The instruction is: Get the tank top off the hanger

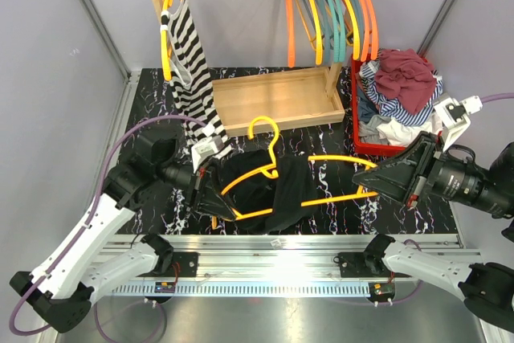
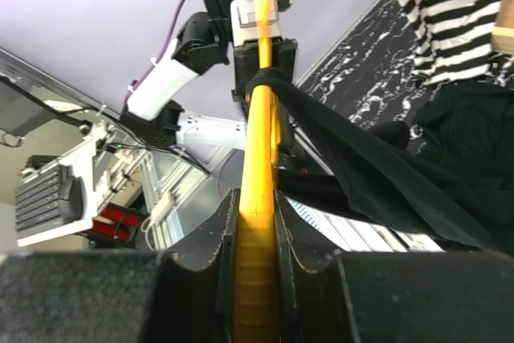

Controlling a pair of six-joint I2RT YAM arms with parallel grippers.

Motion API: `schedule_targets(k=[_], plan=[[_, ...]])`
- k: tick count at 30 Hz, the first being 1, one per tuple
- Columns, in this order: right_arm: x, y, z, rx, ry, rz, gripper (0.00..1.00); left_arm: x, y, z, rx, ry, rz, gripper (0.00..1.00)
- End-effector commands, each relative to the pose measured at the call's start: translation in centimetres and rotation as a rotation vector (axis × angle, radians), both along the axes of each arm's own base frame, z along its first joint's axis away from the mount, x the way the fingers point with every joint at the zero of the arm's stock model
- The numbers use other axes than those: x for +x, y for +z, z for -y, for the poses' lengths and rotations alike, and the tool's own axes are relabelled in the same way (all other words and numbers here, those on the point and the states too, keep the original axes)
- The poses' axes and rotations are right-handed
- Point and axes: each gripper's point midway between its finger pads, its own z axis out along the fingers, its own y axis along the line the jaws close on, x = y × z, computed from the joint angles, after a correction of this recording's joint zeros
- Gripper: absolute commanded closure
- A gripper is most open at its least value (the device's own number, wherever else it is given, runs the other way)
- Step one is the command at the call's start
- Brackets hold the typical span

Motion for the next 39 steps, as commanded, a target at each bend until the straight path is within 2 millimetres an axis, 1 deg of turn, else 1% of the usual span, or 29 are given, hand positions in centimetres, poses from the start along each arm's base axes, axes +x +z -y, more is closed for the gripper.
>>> schedule_targets(k=[1,2,5,6,7,8,9,10,11,12,13,14,15,16,17,18,20,21,22,23,24,26,27,29,30,31,34,37,39], plan=[[0.6,3.1,-1.7,0.097,0.041,0.064,1.0,-1.7,1.3,-0.7,-0.078,-0.109,0.04,0.9],[0.8,2.7,-2.0,0.092,0.044,0.056,1.0,-1.7,1.4,-0.6,-0.079,-0.101,0.049,1.0],[1.7,1.8,-2.8,0.068,0.037,0.023,1.0,-0.8,0.7,-0.5,-0.028,-0.02,0.078,1.0],[2.0,1.6,-2.7,0.061,0.019,0.016,0.9,-0.4,0.4,-0.5,-0.005,0.009,0.091,1.0],[2.9,0.9,-2.5,0.035,-0.032,-0.005,0.6,0.3,-0.1,-0.4,0.02,0.04,0.132,1.0],[3.5,0.4,-2.2,0.021,-0.069,-0.018,0.42,1.6,-1.1,-0.7,0.108,0.135,0.142,1.0],[4.0,0.1,-1.8,0.014,-0.113,-0.031,0.31,2.4,-1.5,-0.8,0.147,0.183,0.16,1.0],[5.5,-0.9,-0.9,-0.016,-0.215,-0.052,0.19,3.4,-2.2,-1.0,0.194,0.237,0.171,1.0],[6.1,-1.4,-0.3,-0.028,-0.268,-0.064,0.01,4.4,-2.6,-1.2,0.233,0.293,0.176,1.0],[6.8,-1.8,0.6,-0.031,-0.335,-0.089,0.0,5.7,-3.2,-1.6,0.283,0.372,0.195,1.0],[8.2,-2.9,2.1,-0.062,-0.459,-0.104,0.0,6.3,-3.0,-1.8,0.295,0.42,0.194,1.0],[8.4,-3.1,3.5,-0.054,-0.522,-0.107,0.0,7.1,-2.9,-2.0,0.305,0.467,0.2,1.0],[9.4,-3.4,5.2,-0.049,-0.64,-0.114,0.0,8.1,-2.6,-2.3,0.319,0.525,0.218,1.0],[9.7,-4.4,6.0,-0.068,-0.688,-0.127,0.0,8.6,-2.3,-2.4,0.321,0.563,0.211,1.0],[9.4,-4.4,7.4,-0.045,-0.729,-0.116,0.0,9.7,-2.2,-2.9,0.346,0.63,0.225,1.0],[9.8,-4.6,8.6,-0.031,-0.797,-0.107,0.0,10.4,-2.3,-3.1,0.366,0.671,0.21,1.0],[9.6,-5.8,10.2,-0.021,-0.855,-0.099,0.0,11.6,-1.8,-3.9,0.409,0.755,0.212,1.0],[10.3,-6.8,10.8,-0.031,-0.908,-0.095,0.0,12.0,-2.0,-3.7,0.432,0.765,0.186,1.0],[10.4,-7.2,11.0,-0.026,-0.926,-0.091,0.0,12.0,-1.5,-3.6,0.432,0.761,0.179,1.0],[10.3,-7.4,11.4,-0.015,-0.931,-0.078,0.0,11.2,-2.0,-3.4,0.461,0.72,0.136,1.0],[10.9,-8.4,9.9,-0.03,-0.895,-0.081,0.0,11.4,-3.2,-2.8,0.512,0.677,0.087,1.0],[11.8,-10.2,7.3,-0.089,-0.824,-0.102,0.0,10.1,-4.5,-2.5,0.58,0.604,0.019,1.0],[12.1,-11.7,4.8,-0.128,-0.736,-0.126,0.0,9.9,-5.0,-2.5,0.599,0.592,0.007,1.0],[13.2,-14.3,1.7,-0.217,-0.654,-0.164,0.0,9.4,-5.6,-2.5,0.615,0.578,-0.004,1.0],[13.3,-15.6,-0.5,-0.232,-0.572,-0.183,0.0,9.1,-5.4,-2.7,0.608,0.582,0.001,1.0],[13.9,-17.1,-1.9,-0.266,-0.537,-0.204,0.0,9.0,-5.3,-2.8,0.605,0.582,0.001,1.0],[14.7,-20.7,-5.4,-0.315,-0.434,-0.241,0.0,8.6,-5.5,-2.8,0.615,0.568,-0.011,1.0],[15.2,-23.5,-8.3,-0.357,-0.354,-0.253,0.0,8.1,-5.7,-2.7,0.627,0.548,-0.029,1.0],[15.6,-23.7,-9.5,-0.355,-0.332,-0.223,0.0,7.9,-5.8,-2.8,0.625,0.543,-0.027,1.0]])
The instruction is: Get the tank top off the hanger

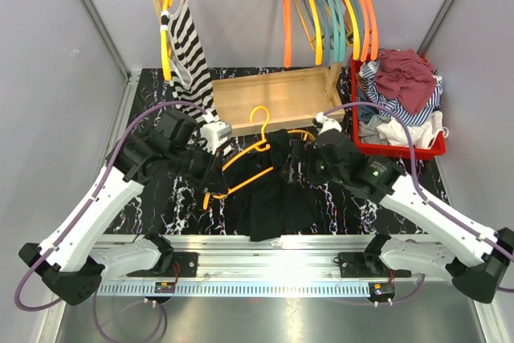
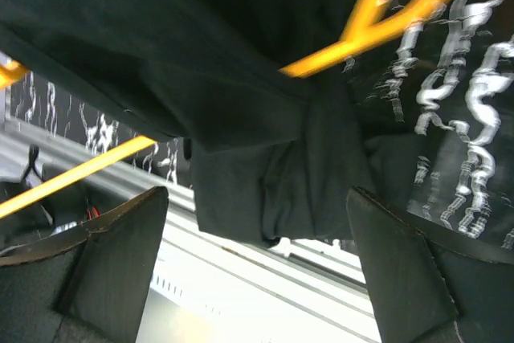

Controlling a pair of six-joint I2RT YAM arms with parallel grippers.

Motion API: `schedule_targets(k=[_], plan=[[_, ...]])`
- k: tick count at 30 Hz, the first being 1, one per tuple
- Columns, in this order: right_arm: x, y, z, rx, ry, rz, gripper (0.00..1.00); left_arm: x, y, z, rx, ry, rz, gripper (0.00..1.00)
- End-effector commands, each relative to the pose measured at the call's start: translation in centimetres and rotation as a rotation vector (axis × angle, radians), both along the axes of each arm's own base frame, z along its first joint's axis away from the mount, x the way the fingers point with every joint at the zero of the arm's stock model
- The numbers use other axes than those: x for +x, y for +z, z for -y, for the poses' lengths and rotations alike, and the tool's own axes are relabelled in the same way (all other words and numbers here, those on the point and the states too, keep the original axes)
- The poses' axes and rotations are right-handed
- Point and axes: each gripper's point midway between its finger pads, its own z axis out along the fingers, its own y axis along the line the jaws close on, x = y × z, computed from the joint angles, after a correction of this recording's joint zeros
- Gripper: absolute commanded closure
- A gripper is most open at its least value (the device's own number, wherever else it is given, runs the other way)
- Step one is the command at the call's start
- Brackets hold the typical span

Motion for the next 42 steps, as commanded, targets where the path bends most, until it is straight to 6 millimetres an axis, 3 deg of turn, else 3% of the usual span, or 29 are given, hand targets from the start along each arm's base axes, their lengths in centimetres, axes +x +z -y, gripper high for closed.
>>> schedule_targets(k=[1,5,10,12,13,14,15,16,17,20,21,22,23,25,26,28,29,30,31,32,33,34,36,39,42], plan=[[0.5,3.6,-4.3,0.142,0.129,0.123,0.0,-0.4,1.2,0.4,-0.046,-0.021,0.028,1.0],[1.3,4.5,-6.4,0.181,0.179,0.156,0.02,-0.6,0.7,0.5,-0.042,-0.029,0.007,1.0],[3.0,4.6,-7.0,0.139,0.16,0.197,0.14,-0.8,0.7,0.7,-0.055,-0.043,-0.003,1.0],[4.2,5.2,-6.6,0.121,0.113,0.233,0.28,-1.0,0.5,0.7,-0.059,-0.048,-0.007,1.0],[4.7,4.7,-6.7,0.097,0.099,0.229,0.4,-1.1,0.6,0.7,-0.063,-0.049,-0.007,1.0],[5.3,4.6,-6.4,0.066,0.075,0.239,0.55,-1.1,0.5,0.6,-0.059,-0.047,-0.008,1.0],[5.4,5.0,-6.1,0.048,0.063,0.234,0.89,-1.0,0.5,0.5,-0.057,-0.043,-0.002,1.0],[5.5,4.9,-5.9,0.031,0.055,0.228,1.0,-0.9,0.3,0.2,-0.04,-0.03,0.003,1.0],[5.7,5.1,-5.5,0.016,0.033,0.233,1.0,-0.8,0.3,0.0,-0.029,-0.019,0.011,1.0],[5.5,6.1,-3.0,-0.013,-0.057,0.239,1.0,-0.5,-0.1,-0.8,0.013,0.016,0.026,1.0],[5.9,5.4,0.1,-0.11,-0.177,0.236,1.0,-0.4,0.0,-1.0,0.015,0.028,0.037,1.0],[6.0,5.4,1.8,-0.12,-0.277,0.223,1.0,-0.5,0.1,-1.2,0.019,0.036,0.041,1.0],[5.7,4.7,5.6,-0.244,-0.406,0.204,1.0,-0.3,0.2,-1.6,0.025,0.056,0.06,1.0],[6.5,3.0,10.1,-0.296,-0.618,0.099,1.0,-0.3,0.2,-2.0,0.039,0.084,0.064,1.0],[5.9,1.8,11.9,-0.36,-0.653,0.036,1.0,-0.2,0.2,-2.5,0.052,0.113,0.077,1.0],[5.7,0.5,13.3,-0.406,-0.689,-0.021,1.0,-0.2,0.4,-3.2,0.064,0.141,0.093,1.0],[5.9,-0.1,12.0,-0.37,-0.633,-0.043,1.0,-0.4,0.7,-3.4,0.055,0.153,0.108,1.0],[6.1,-0.5,10.3,-0.323,-0.548,-0.054,0.97,-0.5,0.9,-3.6,0.049,0.166,0.112,1.0],[6.0,-0.9,8.3,-0.327,-0.362,-0.048,0.87,-0.6,1.1,-3.7,0.043,0.17,0.117,1.0],[4.9,-1.4,4.1,-0.195,-0.166,-0.116,0.74,-0.9,1.4,-3.7,0.028,0.168,0.121,1.0],[4.3,-1.7,3.0,-0.17,-0.097,-0.152,0.5,-1.1,1.4,-3.7,0.023,0.163,0.114,1.0],[3.3,-2.2,1.8,-0.159,-0.007,-0.204,0.37,-1.5,1.5,-3.4,0.004,0.147,0.103,1.0],[2.9,-2.0,1.6,-0.146,0.015,-0.199,0.18,-2.0,1.5,-3.3,-0.009,0.125,0.089,1.0],[2.7,1.4,2.3,-0.064,0.019,-0.046,0.01,-3.5,1.4,-3.4,-0.033,0.082,0.069,1.0],[1.3,6.3,3.4,0.012,0.062,0.13,0.0,-5.2,1.4,-3.9,-0.056,0.051,0.049,1.0]])
